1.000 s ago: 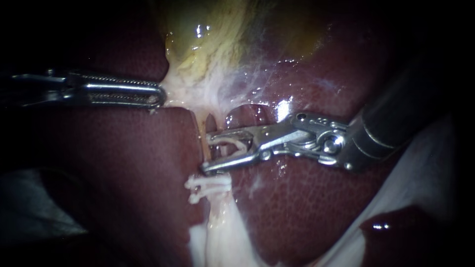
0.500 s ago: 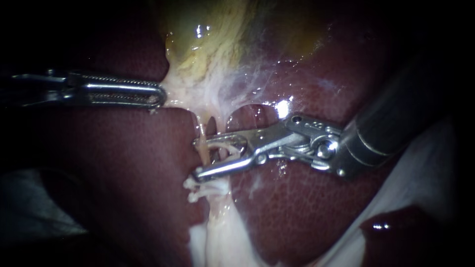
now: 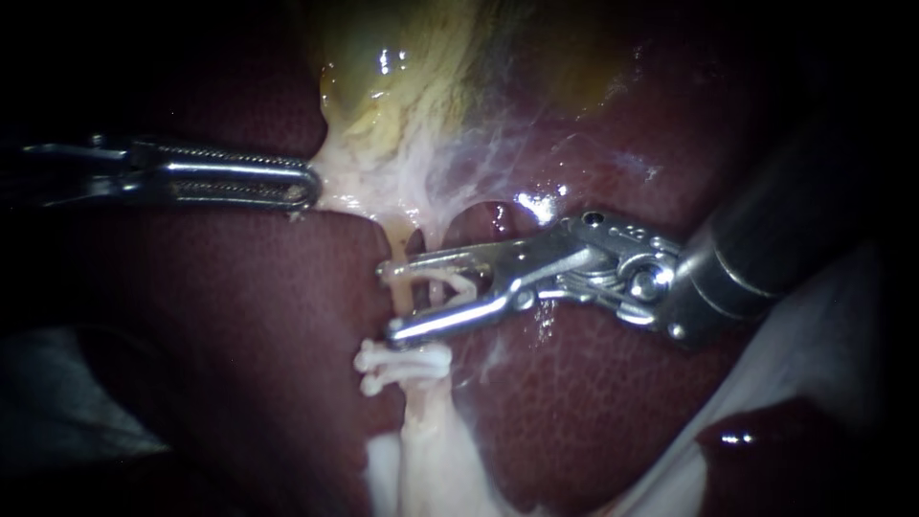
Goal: Clipping third clip left tube
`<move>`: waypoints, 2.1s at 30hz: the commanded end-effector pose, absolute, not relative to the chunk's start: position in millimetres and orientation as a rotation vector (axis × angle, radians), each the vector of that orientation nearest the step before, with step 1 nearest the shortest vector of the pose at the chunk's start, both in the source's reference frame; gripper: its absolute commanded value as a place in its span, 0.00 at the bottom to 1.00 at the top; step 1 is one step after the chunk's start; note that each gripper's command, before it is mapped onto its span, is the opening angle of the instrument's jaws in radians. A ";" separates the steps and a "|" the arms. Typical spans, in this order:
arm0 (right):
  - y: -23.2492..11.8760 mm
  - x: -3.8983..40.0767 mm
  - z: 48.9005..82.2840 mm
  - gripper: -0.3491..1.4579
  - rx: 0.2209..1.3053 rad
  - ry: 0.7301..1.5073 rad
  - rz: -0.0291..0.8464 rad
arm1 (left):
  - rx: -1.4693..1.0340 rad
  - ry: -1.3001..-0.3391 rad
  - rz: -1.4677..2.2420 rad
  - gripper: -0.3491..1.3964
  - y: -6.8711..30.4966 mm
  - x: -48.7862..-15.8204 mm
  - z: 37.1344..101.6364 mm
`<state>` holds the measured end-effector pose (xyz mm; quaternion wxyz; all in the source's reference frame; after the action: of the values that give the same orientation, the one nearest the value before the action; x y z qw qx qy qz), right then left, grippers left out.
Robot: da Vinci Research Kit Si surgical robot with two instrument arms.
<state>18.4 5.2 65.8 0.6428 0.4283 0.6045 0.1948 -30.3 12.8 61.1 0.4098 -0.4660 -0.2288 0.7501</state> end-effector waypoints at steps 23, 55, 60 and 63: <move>4.0 22.7 66.6 0.46 0.971 1.427 0.461 | -1.173 -0.576 1.889 0.00 12.8 -30.4 61.1; 5.4 21.4 66.6 0.29 0.988 1.401 0.614 | -1.173 -0.575 1.889 0.00 12.8 -30.4 61.2; 5.3 21.0 66.6 0.03 1.004 1.399 0.607 | -1.173 -0.575 1.889 0.00 12.8 -30.4 61.2; 5.3 21.0 66.7 0.00 1.004 1.399 0.607 | -1.173 -0.575 1.889 0.00 12.8 -30.4 61.2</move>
<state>21.0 5.3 66.6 0.6103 0.4363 0.6067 0.2629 -30.4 12.8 61.2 0.4100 -0.4660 -0.2284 0.7500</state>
